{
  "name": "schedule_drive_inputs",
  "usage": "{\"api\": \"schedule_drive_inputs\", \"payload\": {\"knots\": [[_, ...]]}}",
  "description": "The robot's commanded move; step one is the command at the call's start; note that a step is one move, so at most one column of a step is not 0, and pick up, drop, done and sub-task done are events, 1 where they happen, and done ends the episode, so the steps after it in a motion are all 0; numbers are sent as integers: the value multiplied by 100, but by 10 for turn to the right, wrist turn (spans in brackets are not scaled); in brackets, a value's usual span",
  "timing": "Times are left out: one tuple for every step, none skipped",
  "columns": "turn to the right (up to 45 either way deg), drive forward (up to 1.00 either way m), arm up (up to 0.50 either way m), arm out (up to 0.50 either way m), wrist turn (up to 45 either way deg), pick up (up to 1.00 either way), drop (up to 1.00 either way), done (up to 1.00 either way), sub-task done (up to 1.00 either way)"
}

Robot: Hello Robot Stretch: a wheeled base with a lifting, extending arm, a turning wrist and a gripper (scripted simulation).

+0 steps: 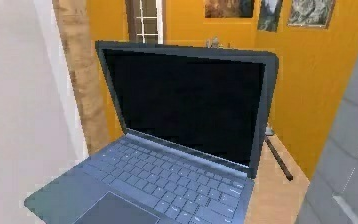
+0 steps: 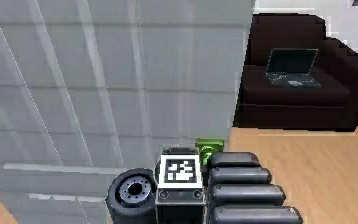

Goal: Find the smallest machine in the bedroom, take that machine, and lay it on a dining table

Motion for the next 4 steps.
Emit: {"api": "schedule_drive_inputs", "payload": {"knots": [[0,100,0,0,0,0,0,0,0],[30,0,0,0,0,0,0,0,0],[0,75,0,0,0,0,0,0,0],[0,75,0,0,0,0,0,0,0]]}}
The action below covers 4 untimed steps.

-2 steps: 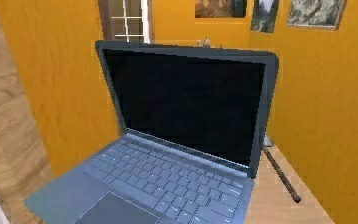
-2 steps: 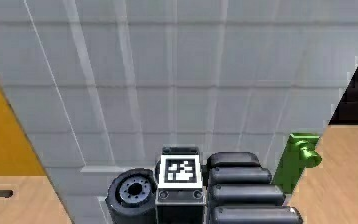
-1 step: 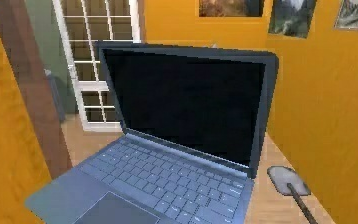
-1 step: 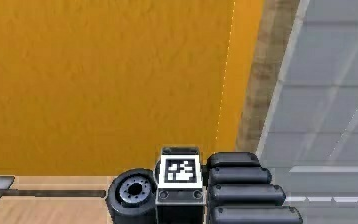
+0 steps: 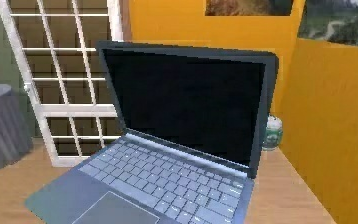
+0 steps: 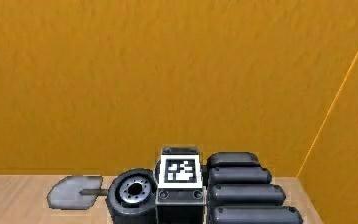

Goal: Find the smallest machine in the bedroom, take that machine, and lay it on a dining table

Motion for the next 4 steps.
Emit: {"api": "schedule_drive_inputs", "payload": {"knots": [[-300,0,0,0,0,0,0,0,0],[0,55,0,0,0,0,0,0,0],[-330,0,0,0,0,0,0,0,0],[0,100,0,0,0,0,0,0,0]]}}
